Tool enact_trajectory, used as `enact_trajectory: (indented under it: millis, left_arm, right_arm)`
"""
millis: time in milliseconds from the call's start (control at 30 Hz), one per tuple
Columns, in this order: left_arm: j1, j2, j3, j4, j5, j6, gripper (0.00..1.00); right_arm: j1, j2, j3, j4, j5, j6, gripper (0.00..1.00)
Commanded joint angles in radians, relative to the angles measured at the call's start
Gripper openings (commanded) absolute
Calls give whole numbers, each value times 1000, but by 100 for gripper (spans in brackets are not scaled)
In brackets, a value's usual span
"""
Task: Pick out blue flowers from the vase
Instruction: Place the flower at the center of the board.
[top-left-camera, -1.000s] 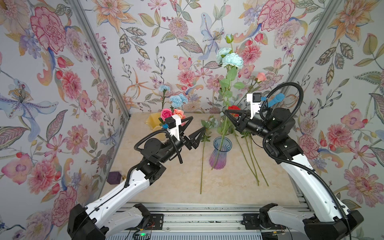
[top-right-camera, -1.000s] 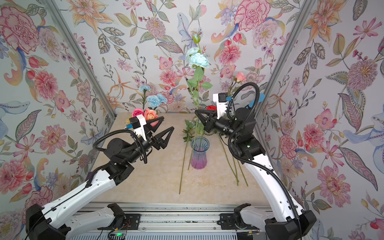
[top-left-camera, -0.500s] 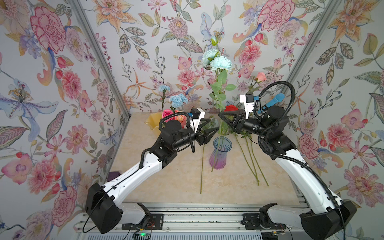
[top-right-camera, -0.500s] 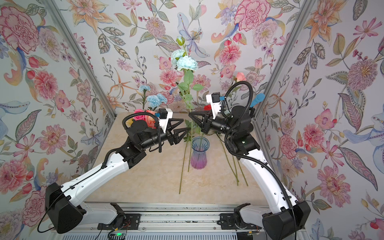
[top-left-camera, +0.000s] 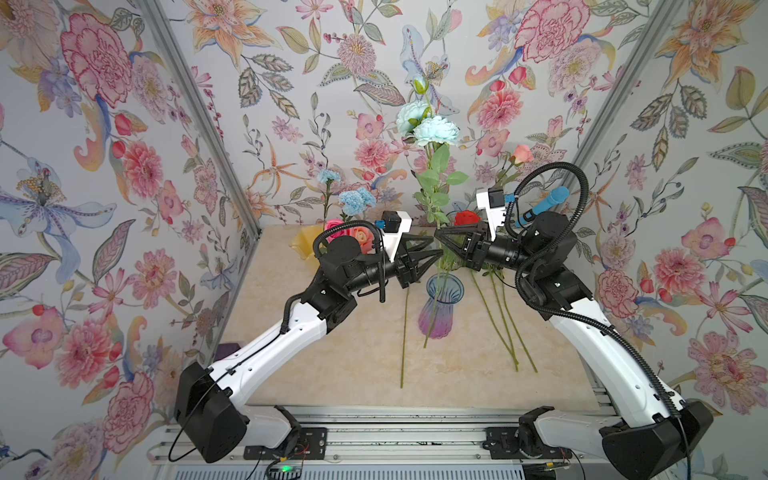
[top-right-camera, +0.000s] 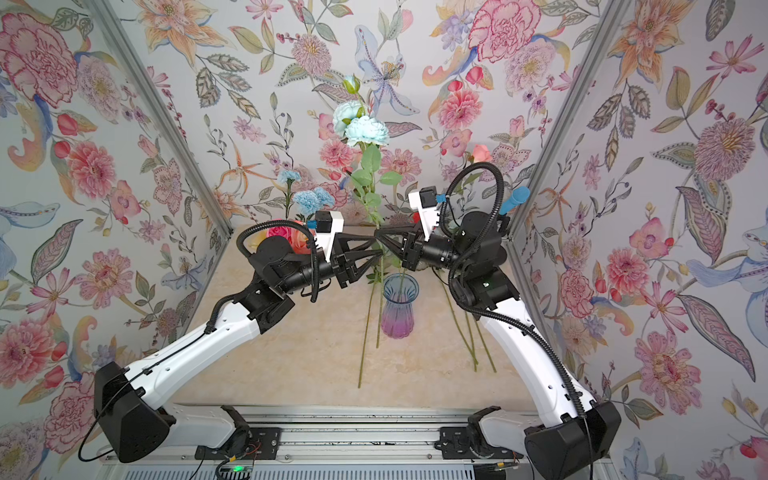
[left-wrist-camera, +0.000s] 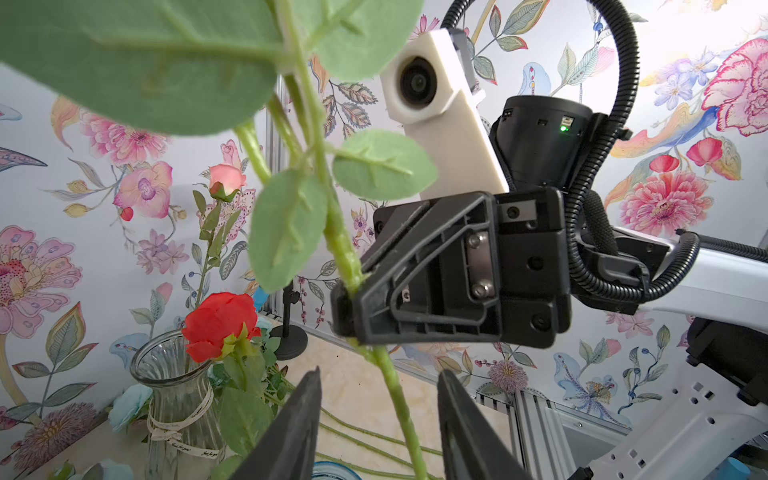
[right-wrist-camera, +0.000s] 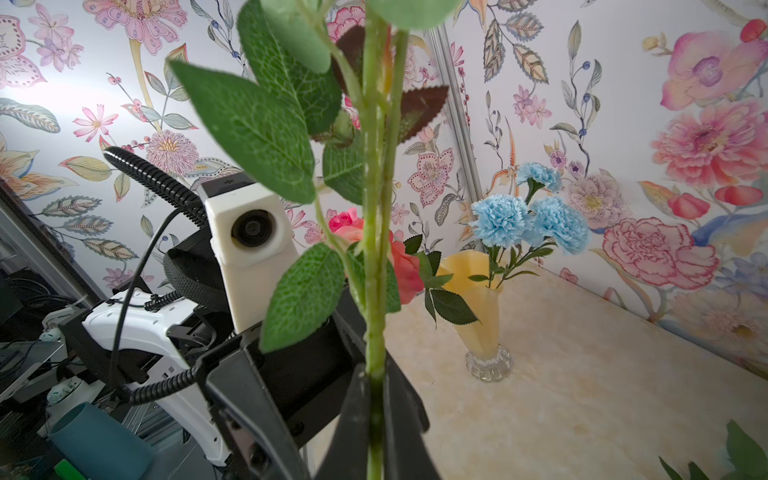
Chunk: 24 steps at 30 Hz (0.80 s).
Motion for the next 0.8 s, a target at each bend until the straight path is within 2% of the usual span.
enact_trajectory:
  millis: [0,267,400,467,567,667,767]
  left_arm:
    - [-2,22,36,29,32,-17,41]
    - [-2,27,39,53,34,-42,23]
    - [-3,13,26,38,0,-34,7]
    - [-2,6,31,7,-25,-20,0]
    - [-2,4,64,-101,-78,19,0]
    - [-2,1,99,-225,-157,54,0]
    - [0,-1,87,-267,-185,51,0]
  right_arm:
    - [11,7,2,58,-22,-18,3]
    - [14,7,3,51,-20,-25,4]
    - [14,-5,3,23,6,-46,6]
    - [14,-11,-1,17,16,-59,17]
    - [11,-31,-12,5,58,-77,37]
    - [4,-63,-23,-38,115,-113,64]
    - [-29,-97,-37,-103,189,-153,81]
